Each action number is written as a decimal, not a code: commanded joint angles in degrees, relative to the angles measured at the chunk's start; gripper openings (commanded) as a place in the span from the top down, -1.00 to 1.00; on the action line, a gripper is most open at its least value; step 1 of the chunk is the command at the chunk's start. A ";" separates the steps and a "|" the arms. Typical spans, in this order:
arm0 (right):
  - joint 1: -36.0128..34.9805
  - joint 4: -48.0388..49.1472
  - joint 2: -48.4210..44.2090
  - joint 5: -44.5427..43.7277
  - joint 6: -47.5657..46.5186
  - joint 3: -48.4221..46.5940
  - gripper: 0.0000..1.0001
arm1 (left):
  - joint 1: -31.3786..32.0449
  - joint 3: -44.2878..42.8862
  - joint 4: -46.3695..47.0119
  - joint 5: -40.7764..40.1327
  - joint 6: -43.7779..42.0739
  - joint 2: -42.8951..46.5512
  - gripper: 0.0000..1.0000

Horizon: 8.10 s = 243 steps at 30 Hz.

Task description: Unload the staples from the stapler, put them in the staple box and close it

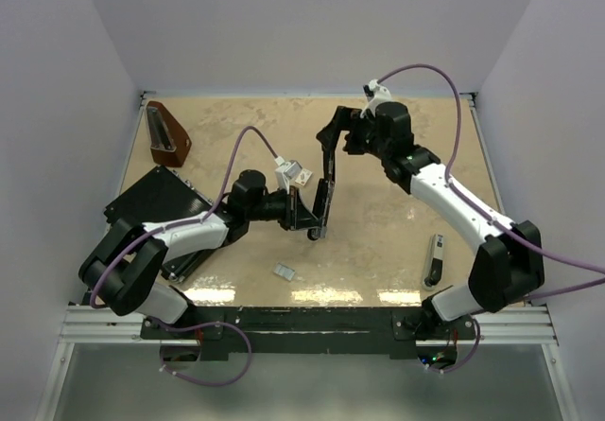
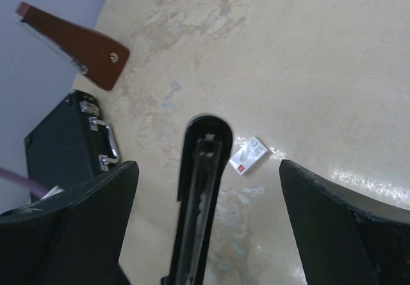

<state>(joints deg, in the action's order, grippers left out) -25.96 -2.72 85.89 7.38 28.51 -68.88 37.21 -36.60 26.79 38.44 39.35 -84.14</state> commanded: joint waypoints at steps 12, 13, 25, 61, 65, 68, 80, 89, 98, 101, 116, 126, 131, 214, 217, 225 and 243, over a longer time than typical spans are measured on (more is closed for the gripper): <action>0.03 4.28 -3.28 4.84 0.14 5.08 -0.57 | 0.14 -10.07 -9.10 -17.50 -8.59 -2.61 1.00; 0.03 4.91 -2.57 5.10 0.58 4.90 -0.56 | 0.14 -10.33 -9.99 -18.21 -9.03 -3.22 1.00; -0.58 14.66 11.83 12.30 6.37 1.38 -0.25 | 4.36 -17.70 -28.95 -41.13 -14.12 -5.15 1.00; 0.46 15.48 19.06 16.88 4.28 -1.42 -0.16 | 6.22 -26.00 -40.26 -45.31 -13.34 -8.33 1.00; 0.55 11.43 18.79 22.12 -0.20 -4.23 -0.30 | 3.66 -22.38 -35.41 -33.47 -12.02 -5.78 1.00; 0.55 6.88 17.57 19.62 -2.93 -5.38 -0.50 | 2.69 -20.97 -31.89 -26.51 -10.00 -5.77 1.00; 0.73 0.79 13.25 14.07 -4.08 -7.92 -0.35 | 1.55 -13.59 -17.57 -12.17 -8.07 -0.16 1.00; 0.82 -2.55 12.29 16.07 -3.11 -12.33 -0.58 | -0.73 -7.09 -2.19 -3.73 3.08 1.87 1.00; 0.99 -3.51 7.46 16.27 -2.67 -11.19 -0.65 | -2.23 -4.45 6.79 -1.60 9.69 1.87 1.00; 1.08 -6.59 3.86 14.34 -3.37 -10.40 -0.65 | -2.93 -3.66 8.54 -1.26 11.87 1.87 1.00; -0.85 -2.90 -6.52 14.79 -3.63 2.88 -0.35 | -4.34 -1.98 14.61 -2.14 17.25 3.63 1.00; -3.22 -3.53 -6.78 11.88 -3.64 2.87 -0.02 | -4.25 -2.60 13.20 -4.95 16.19 6.00 1.00; -6.82 -4.66 -6.26 7.83 -3.03 1.21 0.12 | -4.25 -2.86 13.20 -4.95 16.28 5.65 1.00; 19.63 -47.35 7.38 -24.05 14.55 -7.50 -0.26 | -4.25 -14.82 -46.65 -52.58 -25.99 29.29 -1.00; 19.80 -50.53 4.65 -29.41 17.71 -3.99 -0.33 | -4.25 -14.20 -46.30 -52.67 -25.82 30.79 -0.99; 21.64 -58.01 8.07 -38.14 19.74 2.08 -0.49 | -4.25 -14.12 -46.21 -52.24 -25.29 32.81 -0.99; 23.23 -54.95 13.00 -36.40 13.33 7.97 -0.50 | -4.25 -14.03 -46.21 -52.32 -25.03 33.43 -0.96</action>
<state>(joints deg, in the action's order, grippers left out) -3.64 -59.79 101.60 -30.26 43.75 -62.61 33.01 -49.89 -20.67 -13.26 14.02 -51.72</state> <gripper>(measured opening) 0.763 0.983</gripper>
